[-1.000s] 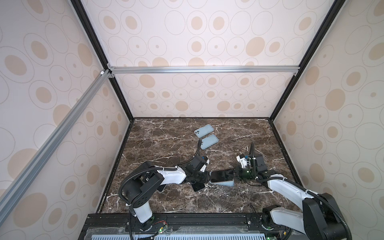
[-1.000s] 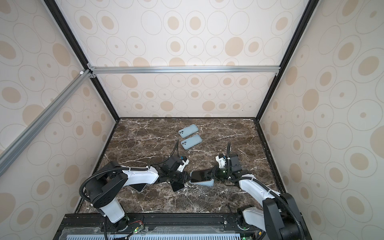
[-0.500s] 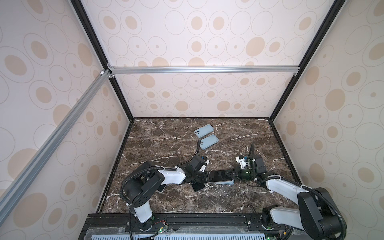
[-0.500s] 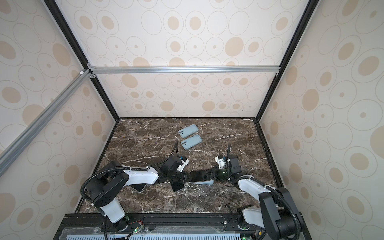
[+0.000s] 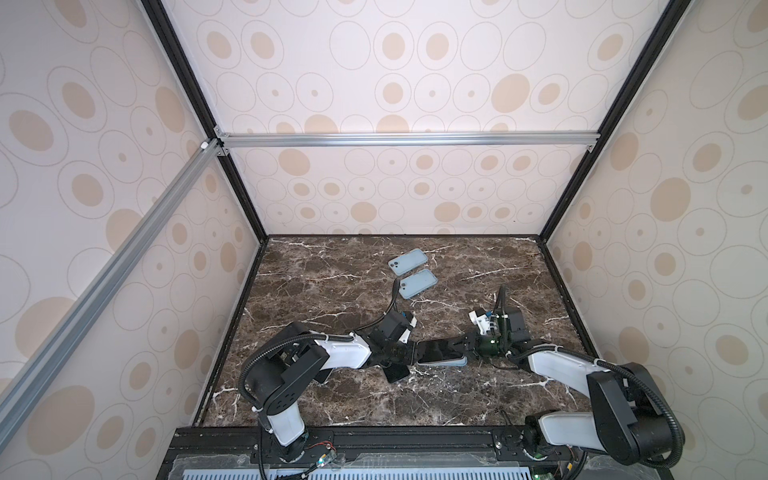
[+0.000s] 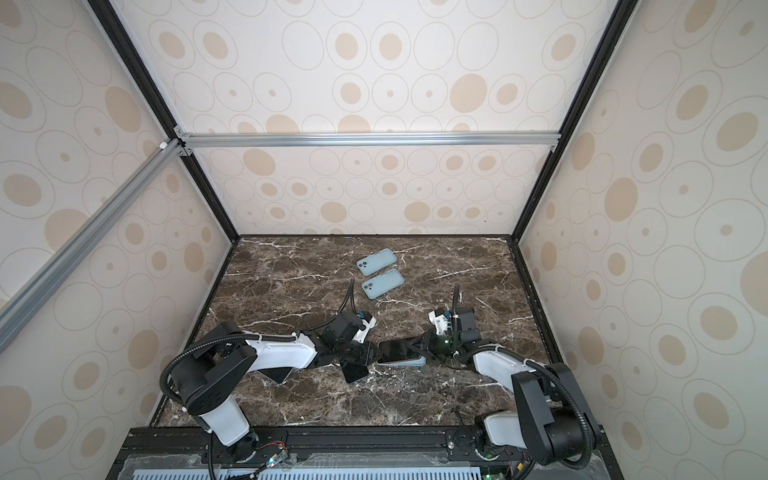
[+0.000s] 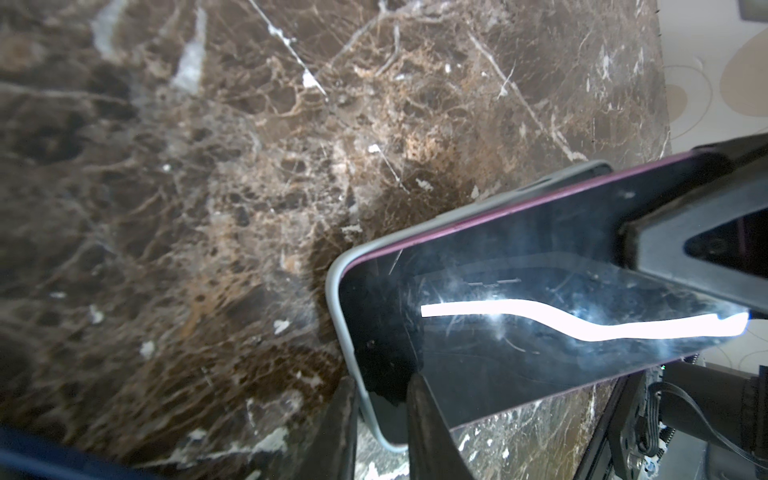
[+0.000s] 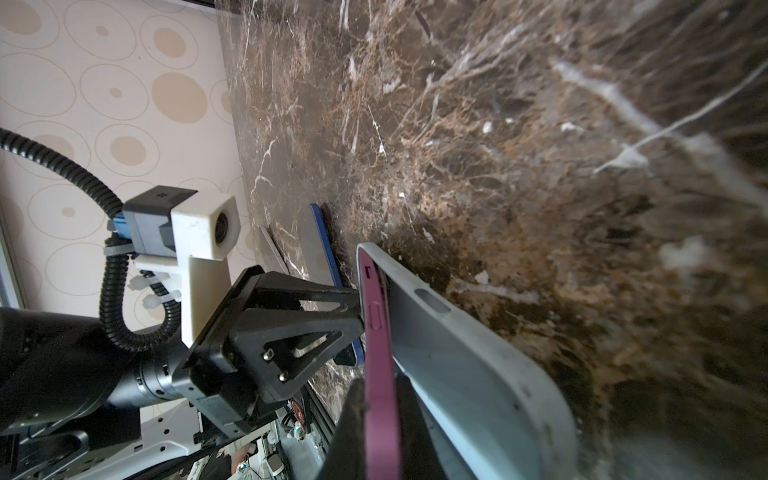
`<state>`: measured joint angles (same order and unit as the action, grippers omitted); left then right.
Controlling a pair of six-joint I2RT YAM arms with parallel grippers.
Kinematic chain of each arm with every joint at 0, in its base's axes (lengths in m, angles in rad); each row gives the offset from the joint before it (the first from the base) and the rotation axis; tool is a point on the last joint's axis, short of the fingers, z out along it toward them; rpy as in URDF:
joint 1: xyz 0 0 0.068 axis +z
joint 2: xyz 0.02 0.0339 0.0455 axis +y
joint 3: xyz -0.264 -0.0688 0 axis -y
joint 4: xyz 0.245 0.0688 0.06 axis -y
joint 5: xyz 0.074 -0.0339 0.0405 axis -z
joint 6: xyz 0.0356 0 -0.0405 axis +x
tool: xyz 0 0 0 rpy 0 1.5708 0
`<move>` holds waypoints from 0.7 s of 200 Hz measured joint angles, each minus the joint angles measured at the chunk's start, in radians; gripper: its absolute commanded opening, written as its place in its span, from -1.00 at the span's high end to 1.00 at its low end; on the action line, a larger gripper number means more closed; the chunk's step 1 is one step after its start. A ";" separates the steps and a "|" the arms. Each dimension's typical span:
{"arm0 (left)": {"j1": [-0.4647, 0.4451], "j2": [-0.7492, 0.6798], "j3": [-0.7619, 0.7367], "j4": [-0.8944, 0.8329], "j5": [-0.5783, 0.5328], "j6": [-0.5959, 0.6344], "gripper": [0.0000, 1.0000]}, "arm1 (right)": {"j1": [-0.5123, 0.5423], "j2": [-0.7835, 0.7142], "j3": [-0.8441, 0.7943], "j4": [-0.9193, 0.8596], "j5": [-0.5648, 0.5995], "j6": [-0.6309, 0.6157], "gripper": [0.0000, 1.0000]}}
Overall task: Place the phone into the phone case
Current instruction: 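Press the phone's edge down into the case rim with the right gripper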
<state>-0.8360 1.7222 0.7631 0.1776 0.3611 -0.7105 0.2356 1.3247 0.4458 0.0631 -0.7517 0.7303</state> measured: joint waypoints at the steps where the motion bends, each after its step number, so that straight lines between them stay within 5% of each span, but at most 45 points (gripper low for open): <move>1: 0.000 0.000 0.000 0.000 -0.001 0.000 0.57 | 0.000 0.000 0.002 -0.002 0.001 -0.001 0.81; 140: -0.001 0.000 0.000 -0.011 -0.031 0.018 0.58 | 0.014 0.032 0.134 -0.252 0.109 -0.090 0.58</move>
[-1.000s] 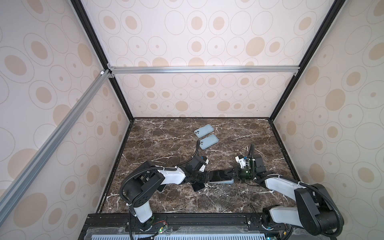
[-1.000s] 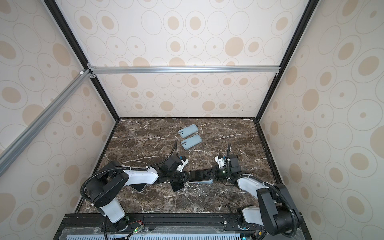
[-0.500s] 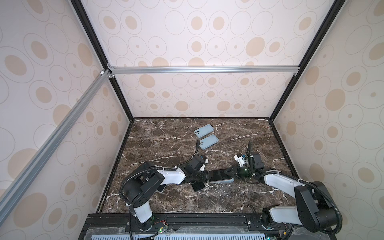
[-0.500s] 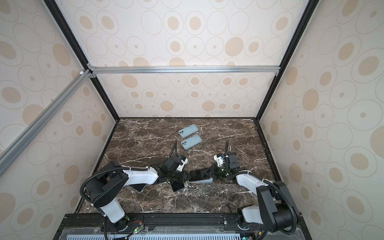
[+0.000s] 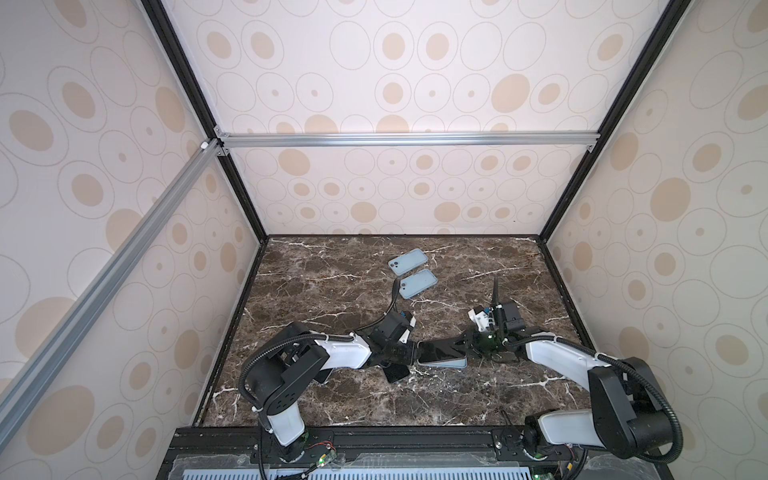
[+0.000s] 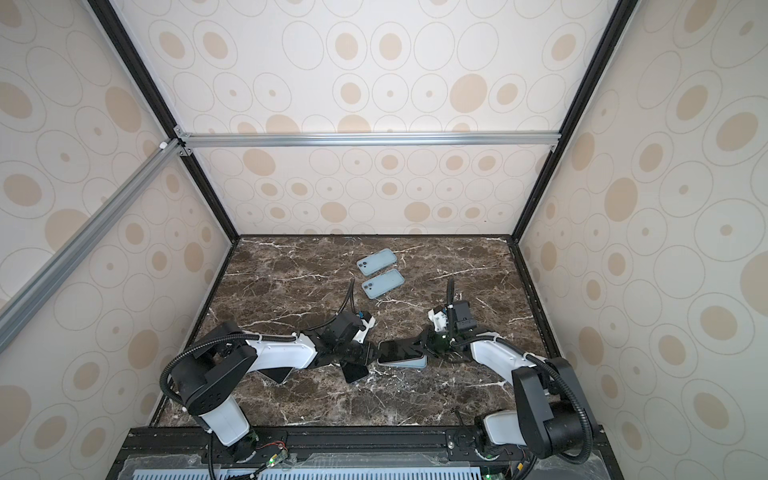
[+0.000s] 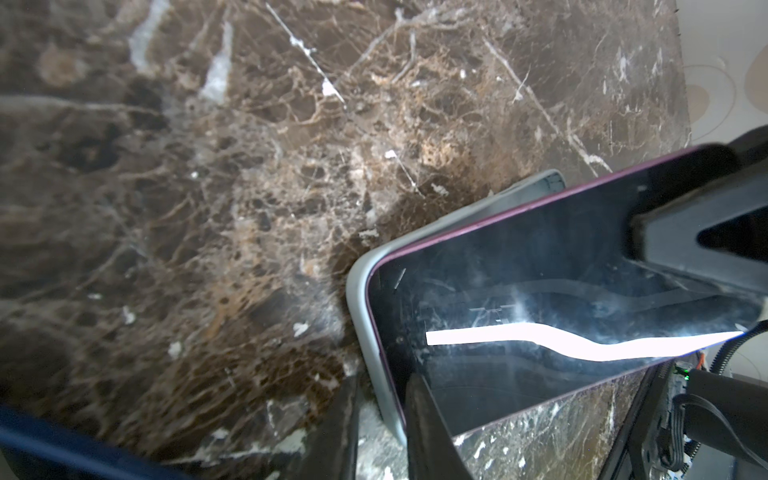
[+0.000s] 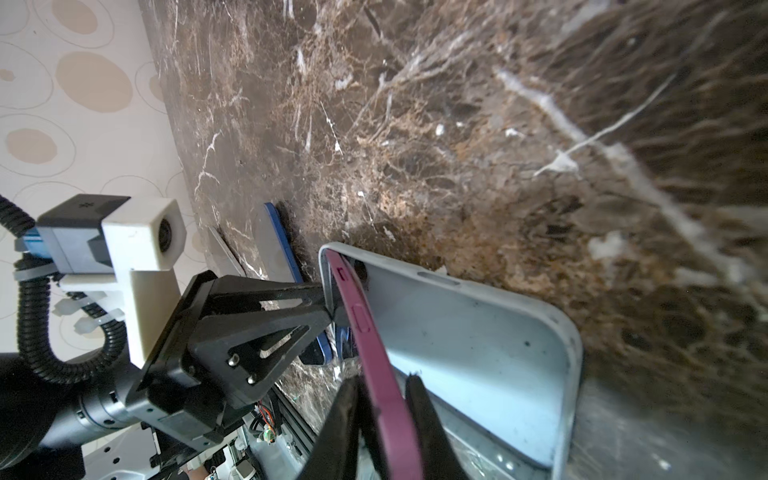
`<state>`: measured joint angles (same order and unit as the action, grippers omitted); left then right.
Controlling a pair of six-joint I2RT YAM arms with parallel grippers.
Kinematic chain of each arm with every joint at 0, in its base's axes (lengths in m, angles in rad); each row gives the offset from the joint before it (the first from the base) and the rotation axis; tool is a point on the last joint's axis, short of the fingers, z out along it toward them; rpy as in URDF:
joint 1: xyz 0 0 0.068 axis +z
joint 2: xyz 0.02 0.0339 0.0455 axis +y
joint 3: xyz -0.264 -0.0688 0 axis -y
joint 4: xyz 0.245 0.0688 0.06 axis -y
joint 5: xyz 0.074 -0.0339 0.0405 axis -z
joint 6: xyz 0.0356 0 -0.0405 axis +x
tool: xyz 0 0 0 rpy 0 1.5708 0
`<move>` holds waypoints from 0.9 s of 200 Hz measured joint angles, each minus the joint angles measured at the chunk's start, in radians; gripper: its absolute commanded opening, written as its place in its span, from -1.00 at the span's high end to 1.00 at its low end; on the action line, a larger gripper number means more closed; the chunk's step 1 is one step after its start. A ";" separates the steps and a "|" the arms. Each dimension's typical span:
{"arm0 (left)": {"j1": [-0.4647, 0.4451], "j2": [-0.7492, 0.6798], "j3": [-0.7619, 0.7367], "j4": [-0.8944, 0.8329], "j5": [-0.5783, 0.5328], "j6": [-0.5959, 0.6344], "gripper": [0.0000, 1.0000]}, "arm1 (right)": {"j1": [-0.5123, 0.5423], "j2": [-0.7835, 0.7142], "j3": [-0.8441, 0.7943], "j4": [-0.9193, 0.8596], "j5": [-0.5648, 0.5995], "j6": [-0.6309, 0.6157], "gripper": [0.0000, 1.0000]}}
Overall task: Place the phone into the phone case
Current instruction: 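Press the phone's edge down into the case rim with the right gripper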
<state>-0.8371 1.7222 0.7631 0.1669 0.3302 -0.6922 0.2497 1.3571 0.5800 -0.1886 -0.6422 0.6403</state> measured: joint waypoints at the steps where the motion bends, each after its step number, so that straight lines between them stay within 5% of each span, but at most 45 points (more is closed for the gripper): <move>1: 0.000 0.000 0.000 0.000 0.000 0.000 0.58 | 0.000 0.000 0.001 -0.002 0.001 -0.001 0.57; 86: -0.001 -0.002 0.000 0.000 0.006 0.002 0.58 | 0.000 0.001 0.027 -0.087 0.051 -0.030 0.48; 118: -0.001 -0.002 0.000 0.000 0.027 0.000 0.58 | -0.002 -0.016 0.002 -0.038 0.021 -0.027 0.69; 180: -0.002 -0.001 -0.006 0.004 0.054 -0.009 0.58 | -0.002 -0.027 -0.048 0.078 -0.019 -0.045 0.64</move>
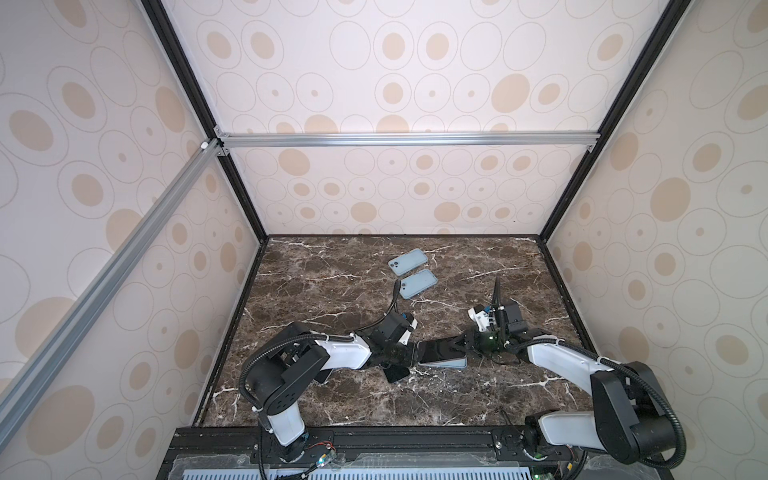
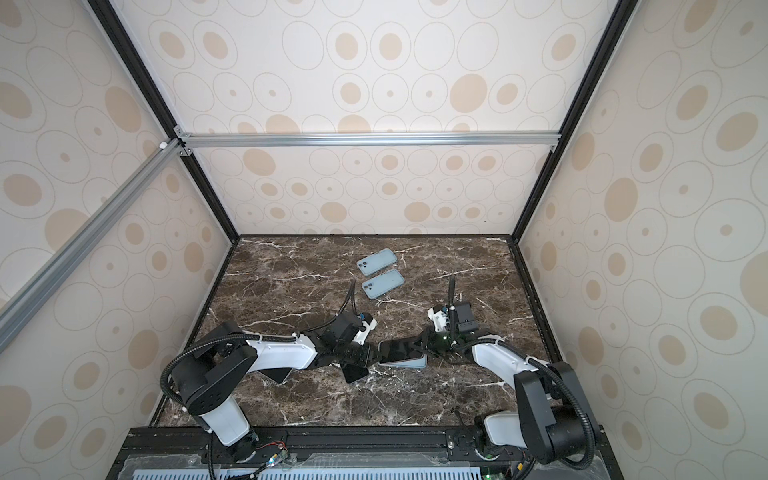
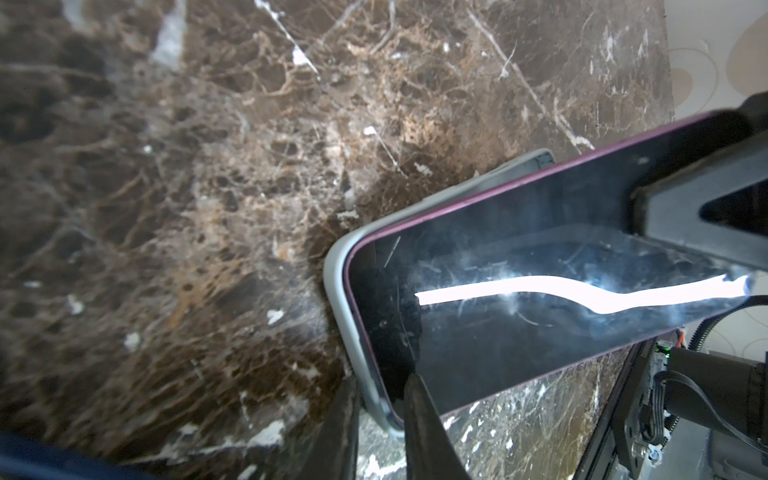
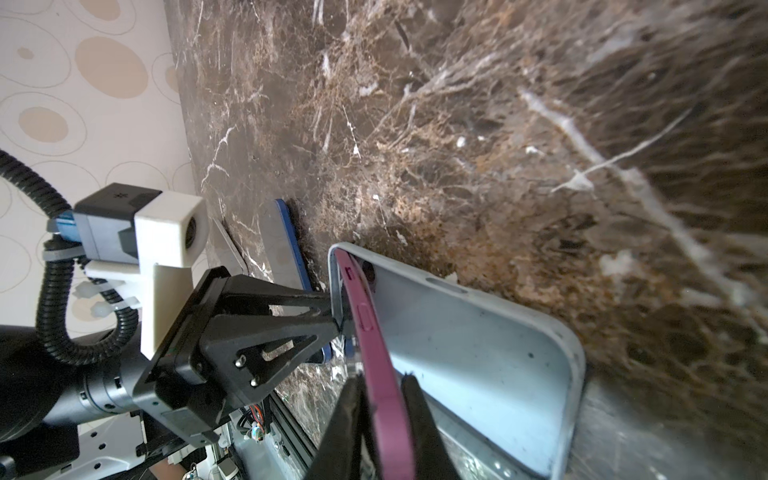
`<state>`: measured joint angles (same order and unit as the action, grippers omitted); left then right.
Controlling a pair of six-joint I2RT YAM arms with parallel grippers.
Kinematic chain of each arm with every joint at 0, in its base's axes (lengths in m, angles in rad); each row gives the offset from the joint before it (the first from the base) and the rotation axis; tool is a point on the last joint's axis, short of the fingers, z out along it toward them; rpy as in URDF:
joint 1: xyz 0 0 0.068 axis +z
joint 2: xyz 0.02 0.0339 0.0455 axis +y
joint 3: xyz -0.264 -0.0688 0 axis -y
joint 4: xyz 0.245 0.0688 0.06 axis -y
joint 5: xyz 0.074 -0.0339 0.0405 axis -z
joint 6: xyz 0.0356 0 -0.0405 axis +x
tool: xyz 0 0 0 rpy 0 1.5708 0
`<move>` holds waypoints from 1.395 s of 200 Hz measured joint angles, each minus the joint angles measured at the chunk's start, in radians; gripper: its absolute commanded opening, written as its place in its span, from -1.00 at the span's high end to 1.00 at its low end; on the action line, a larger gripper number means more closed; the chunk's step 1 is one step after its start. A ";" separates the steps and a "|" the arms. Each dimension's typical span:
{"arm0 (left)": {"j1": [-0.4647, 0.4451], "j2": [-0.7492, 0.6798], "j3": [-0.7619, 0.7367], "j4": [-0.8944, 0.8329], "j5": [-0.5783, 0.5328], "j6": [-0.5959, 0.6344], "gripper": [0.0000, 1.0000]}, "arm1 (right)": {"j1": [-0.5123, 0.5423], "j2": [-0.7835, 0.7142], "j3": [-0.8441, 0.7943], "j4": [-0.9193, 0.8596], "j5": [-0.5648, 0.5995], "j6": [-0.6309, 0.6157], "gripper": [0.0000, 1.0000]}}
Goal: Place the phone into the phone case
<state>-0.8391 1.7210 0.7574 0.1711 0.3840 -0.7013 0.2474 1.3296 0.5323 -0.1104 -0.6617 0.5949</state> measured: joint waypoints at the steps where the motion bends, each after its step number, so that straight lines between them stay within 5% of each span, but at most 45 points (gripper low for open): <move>1: 0.000 0.000 0.000 0.000 0.000 0.000 0.58 | 0.000 0.000 -0.001 0.001 0.000 0.000 0.64; 93: -0.001 0.000 -0.001 0.000 -0.016 -0.001 0.58 | 0.002 -0.019 -0.014 -0.162 0.172 -0.023 0.10; 279: -0.001 -0.001 0.001 -0.002 -0.004 -0.001 0.58 | 0.002 0.000 0.160 -0.455 0.289 -0.089 -0.15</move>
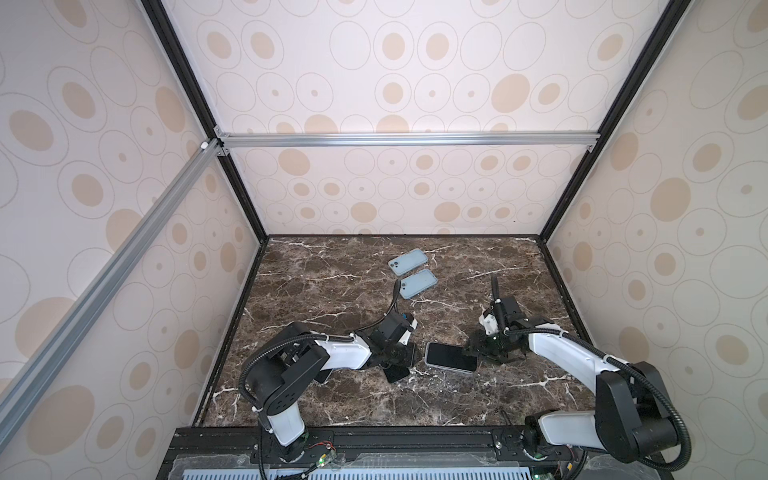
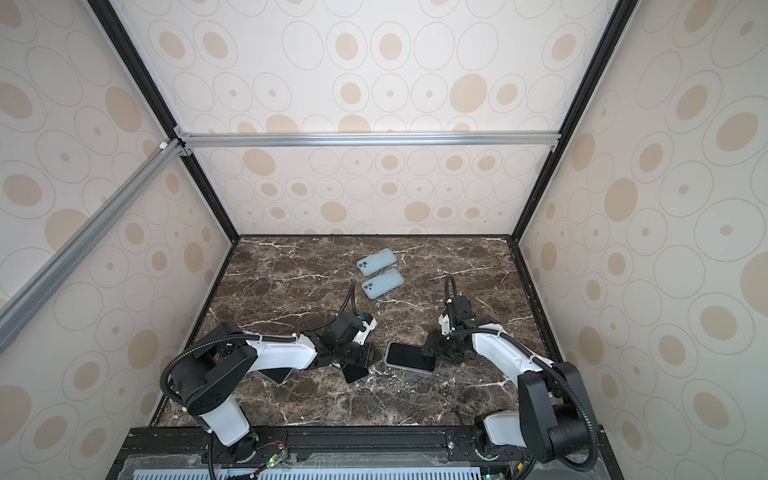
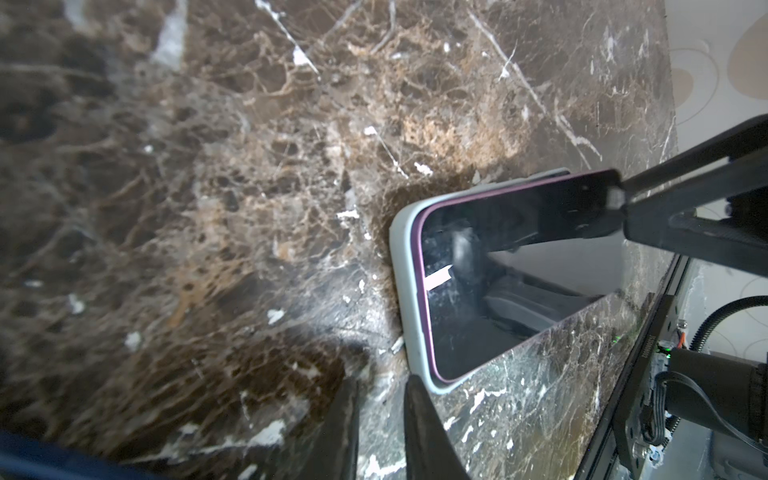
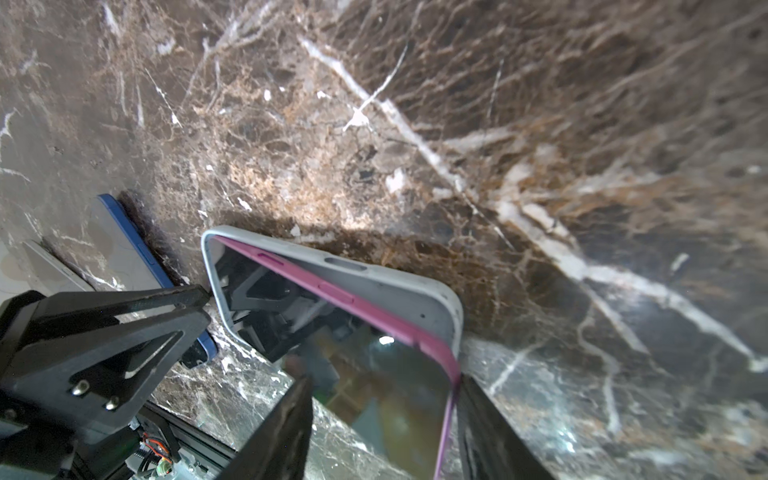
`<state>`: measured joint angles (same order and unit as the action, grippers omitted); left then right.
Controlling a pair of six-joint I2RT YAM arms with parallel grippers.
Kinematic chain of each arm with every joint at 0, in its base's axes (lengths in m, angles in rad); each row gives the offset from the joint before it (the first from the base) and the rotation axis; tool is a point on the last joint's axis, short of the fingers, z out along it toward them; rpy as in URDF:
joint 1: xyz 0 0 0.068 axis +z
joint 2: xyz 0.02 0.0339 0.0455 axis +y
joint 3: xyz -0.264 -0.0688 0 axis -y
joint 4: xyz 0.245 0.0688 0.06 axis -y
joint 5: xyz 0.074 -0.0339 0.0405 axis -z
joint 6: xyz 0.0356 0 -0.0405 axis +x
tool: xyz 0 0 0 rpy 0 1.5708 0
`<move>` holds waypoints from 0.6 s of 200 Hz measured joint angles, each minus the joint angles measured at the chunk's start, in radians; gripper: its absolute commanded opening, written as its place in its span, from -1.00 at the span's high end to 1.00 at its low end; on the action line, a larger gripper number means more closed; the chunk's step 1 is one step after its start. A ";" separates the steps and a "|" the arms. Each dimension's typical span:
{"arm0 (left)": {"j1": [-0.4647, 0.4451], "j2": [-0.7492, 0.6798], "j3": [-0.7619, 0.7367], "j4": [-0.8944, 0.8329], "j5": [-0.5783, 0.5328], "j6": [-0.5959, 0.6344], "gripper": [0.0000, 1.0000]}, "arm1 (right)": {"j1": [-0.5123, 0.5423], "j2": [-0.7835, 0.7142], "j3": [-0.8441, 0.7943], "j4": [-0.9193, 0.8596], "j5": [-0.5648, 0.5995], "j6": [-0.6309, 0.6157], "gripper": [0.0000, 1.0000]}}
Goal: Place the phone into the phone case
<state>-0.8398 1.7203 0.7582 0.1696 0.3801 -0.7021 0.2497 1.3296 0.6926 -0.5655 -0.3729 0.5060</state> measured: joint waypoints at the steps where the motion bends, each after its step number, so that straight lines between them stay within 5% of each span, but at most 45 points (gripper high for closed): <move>1: 0.000 0.000 0.000 0.000 0.000 0.000 0.58 | 0.000 0.000 0.000 -0.001 0.000 0.000 -0.15; 120: -0.003 0.000 0.089 -0.054 0.005 0.026 0.54 | 0.000 -0.071 -0.045 -0.046 0.033 -0.006 0.04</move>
<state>-0.8425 1.7203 0.8474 0.1158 0.3851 -0.6762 0.2497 1.2591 0.6479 -0.6117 -0.3397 0.4999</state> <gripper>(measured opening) 0.229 0.502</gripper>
